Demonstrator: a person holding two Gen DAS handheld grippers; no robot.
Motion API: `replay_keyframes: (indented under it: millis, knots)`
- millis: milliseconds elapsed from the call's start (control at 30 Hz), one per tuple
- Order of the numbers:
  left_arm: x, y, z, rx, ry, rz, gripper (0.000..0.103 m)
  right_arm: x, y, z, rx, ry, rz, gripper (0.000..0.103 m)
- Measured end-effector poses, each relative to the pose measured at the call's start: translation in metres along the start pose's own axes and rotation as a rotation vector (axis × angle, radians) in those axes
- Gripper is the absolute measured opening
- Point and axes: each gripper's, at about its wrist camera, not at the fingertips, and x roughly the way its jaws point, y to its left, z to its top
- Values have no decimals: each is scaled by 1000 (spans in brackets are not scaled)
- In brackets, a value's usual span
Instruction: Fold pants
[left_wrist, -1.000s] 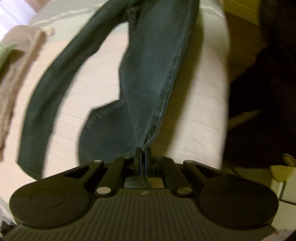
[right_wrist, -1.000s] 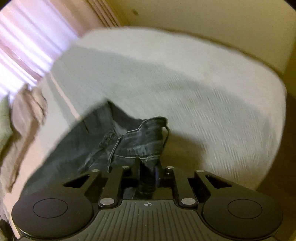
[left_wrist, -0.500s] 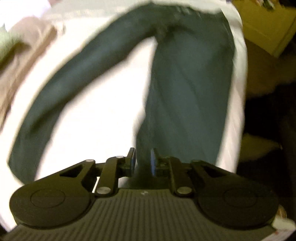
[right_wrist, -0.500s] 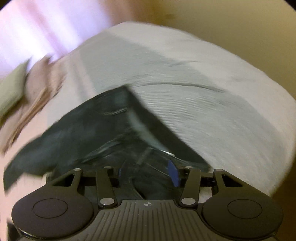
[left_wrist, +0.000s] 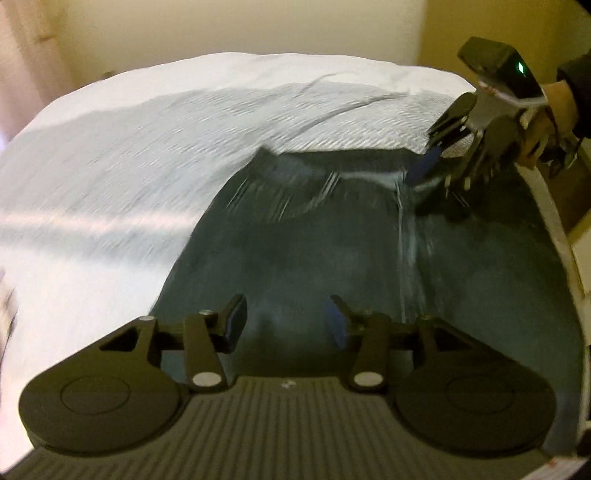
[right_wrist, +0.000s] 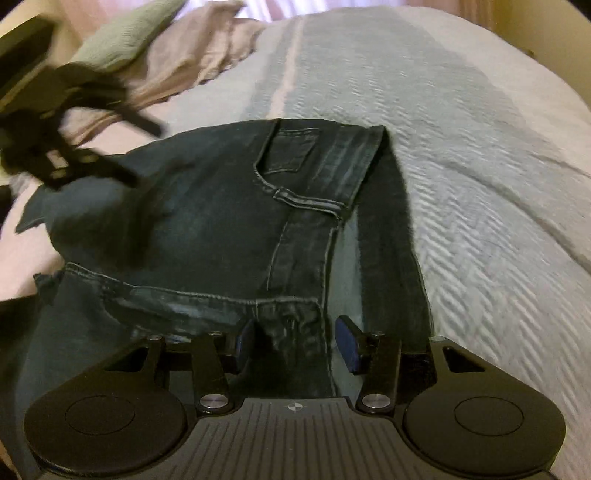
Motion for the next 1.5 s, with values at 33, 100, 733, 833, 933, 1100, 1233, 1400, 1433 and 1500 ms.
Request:
replay_keyframes:
  millis: [33, 100, 733, 833, 933, 1100, 1233, 1400, 1433, 1500]
  knots:
    - [16, 2, 10, 22, 5, -14, 51, 4, -4, 0, -1, -3, 20, 46]
    - [38, 2, 20, 40, 21, -32, 52, 6, -13, 0, 38, -10, 86, 45]
    - [43, -10, 45, -117, -22, -24, 58, -39, -57, 40, 85, 15, -70, 10]
    - [63, -7, 48, -118, 4, -26, 58, -29, -53, 33, 125, 20, -74, 23]
    - [75, 3, 50, -130, 17, -2, 58, -53, -61, 20, 228, -19, -91, 47]
    - [84, 36, 66, -145, 8, 16, 58, -121, -63, -33, 408, -51, -202, 50]
    - [111, 63, 91, -138, 18, -14, 58, -166, -49, -93, 639, -111, -286, 57]
    - [154, 83, 117, -128, 64, -112, 58, -169, -27, -146, 882, -157, -245, 58]
    - [164, 86, 119, -137, 80, -144, 57, -163, -24, -151, 902, -179, -224, 58]
    - [179, 91, 120, -152, 118, -203, 53, -153, -25, -158, 952, -240, -191, 57]
